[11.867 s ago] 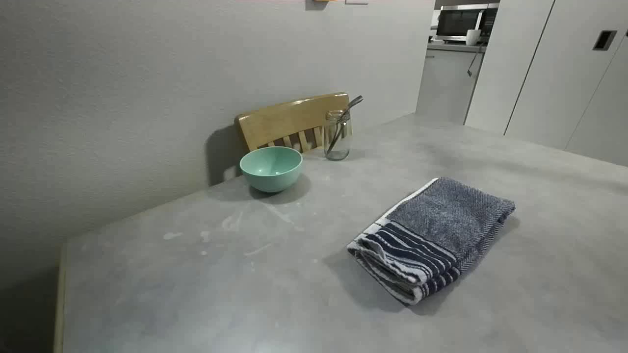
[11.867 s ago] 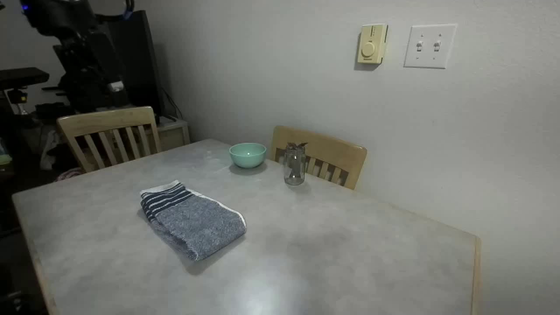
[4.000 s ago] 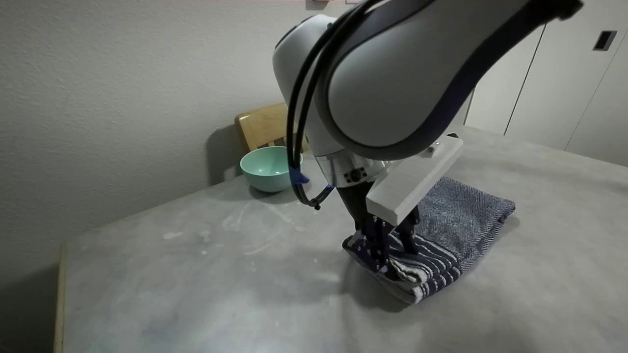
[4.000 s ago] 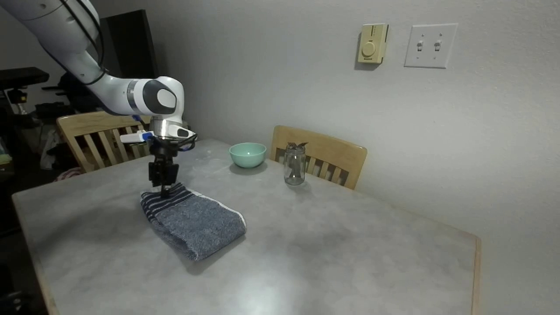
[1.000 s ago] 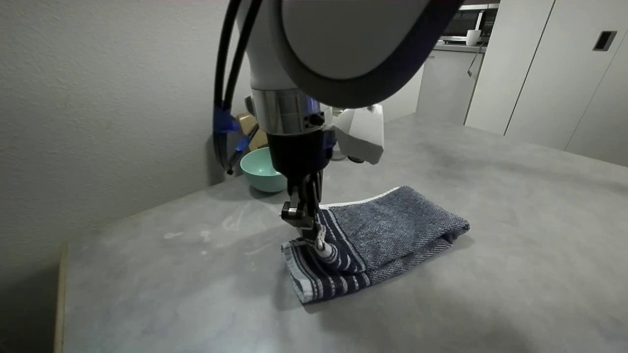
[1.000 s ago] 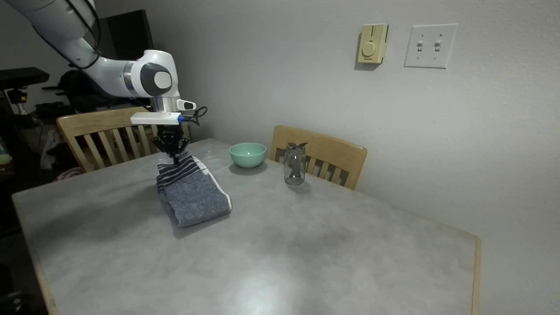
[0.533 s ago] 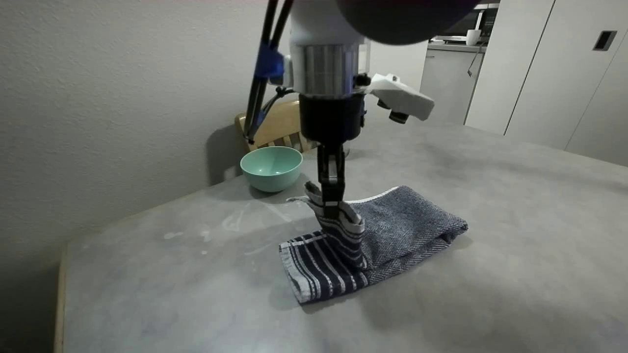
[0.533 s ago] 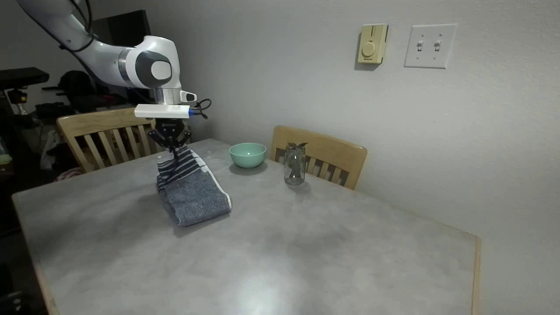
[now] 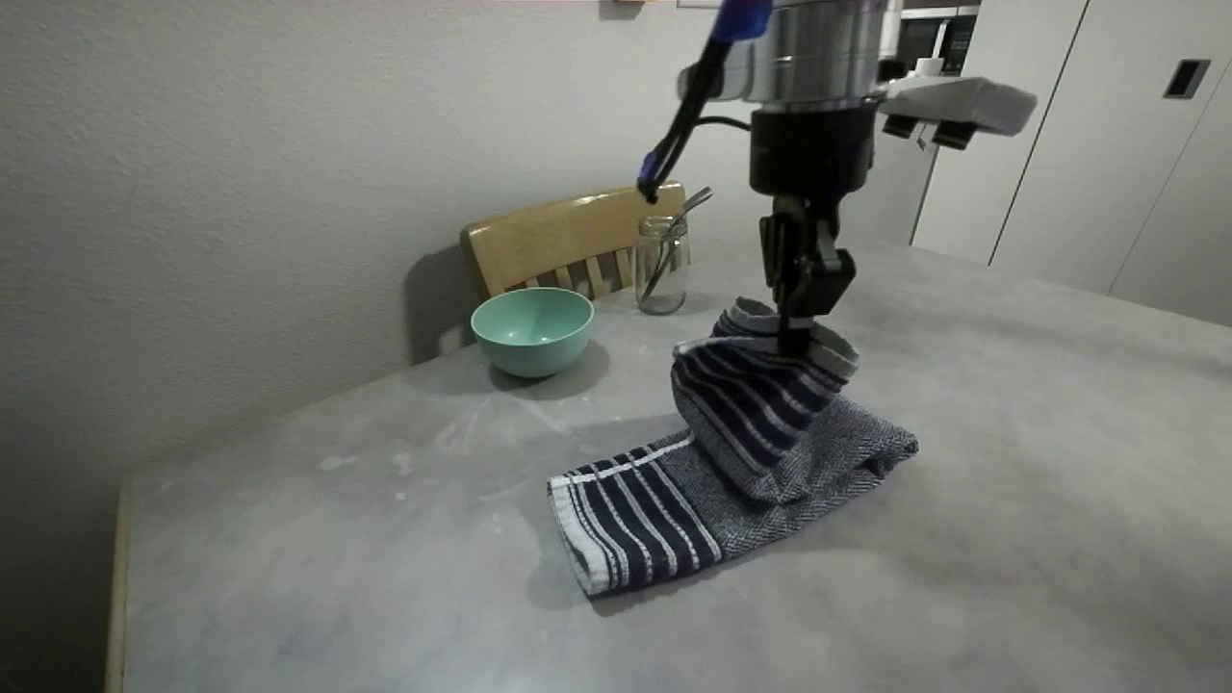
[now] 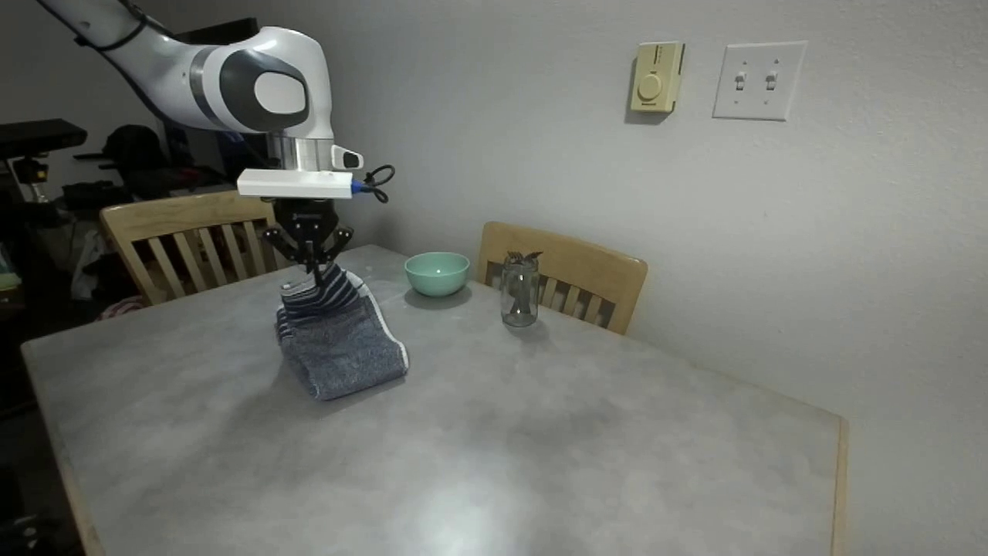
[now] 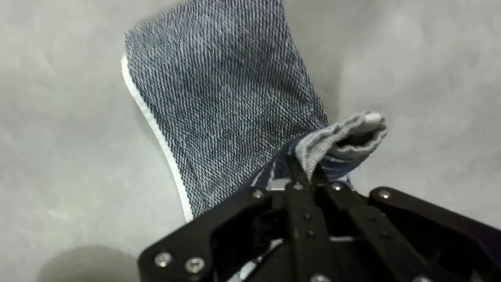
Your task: Unfold the towel once
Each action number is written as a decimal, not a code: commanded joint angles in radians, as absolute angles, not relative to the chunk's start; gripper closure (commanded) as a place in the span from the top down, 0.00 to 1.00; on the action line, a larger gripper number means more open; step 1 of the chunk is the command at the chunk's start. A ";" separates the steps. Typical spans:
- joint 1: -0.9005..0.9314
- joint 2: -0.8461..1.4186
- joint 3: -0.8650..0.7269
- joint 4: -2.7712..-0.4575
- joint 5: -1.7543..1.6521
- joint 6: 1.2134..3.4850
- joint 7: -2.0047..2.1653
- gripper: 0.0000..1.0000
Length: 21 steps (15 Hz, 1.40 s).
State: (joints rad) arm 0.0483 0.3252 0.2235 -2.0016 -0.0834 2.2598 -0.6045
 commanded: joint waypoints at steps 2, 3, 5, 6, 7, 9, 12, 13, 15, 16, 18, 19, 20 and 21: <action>0.029 0.182 0.153 -2.137 -0.096 2.185 -0.559 0.01; 0.029 0.167 0.135 -2.147 -0.110 2.170 -0.541 0.01; 0.020 0.146 0.108 -2.157 -0.139 2.167 -0.577 0.01; 0.012 0.142 0.096 -2.157 -0.142 2.170 -0.606 0.01; 0.001 0.140 0.084 -2.156 -0.134 2.178 -0.644 0.01; -0.025 0.138 0.066 -2.158 -0.089 2.199 -0.759 0.01; -0.075 0.142 0.044 -2.162 -0.012 2.196 -0.997 0.01; -0.092 0.144 0.034 -2.163 0.006 2.192 -1.074 0.01; -0.203 0.156 0.101 -2.155 0.015 2.165 -1.228 0.01; -0.238 0.165 0.109 -2.152 0.018 2.161 -1.308 0.01; -0.296 0.181 0.114 -2.148 0.024 2.137 -1.461 0.01; -0.310 0.189 0.098 -2.150 0.014 2.122 -1.537 0.01; -0.323 0.196 0.082 -2.149 0.009 2.104 -1.614 0.01; -0.282 0.203 0.013 -2.146 0.006 2.082 -1.693 0.01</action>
State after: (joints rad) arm -0.2892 0.1823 0.0833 -2.1503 0.0003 2.1318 -1.4997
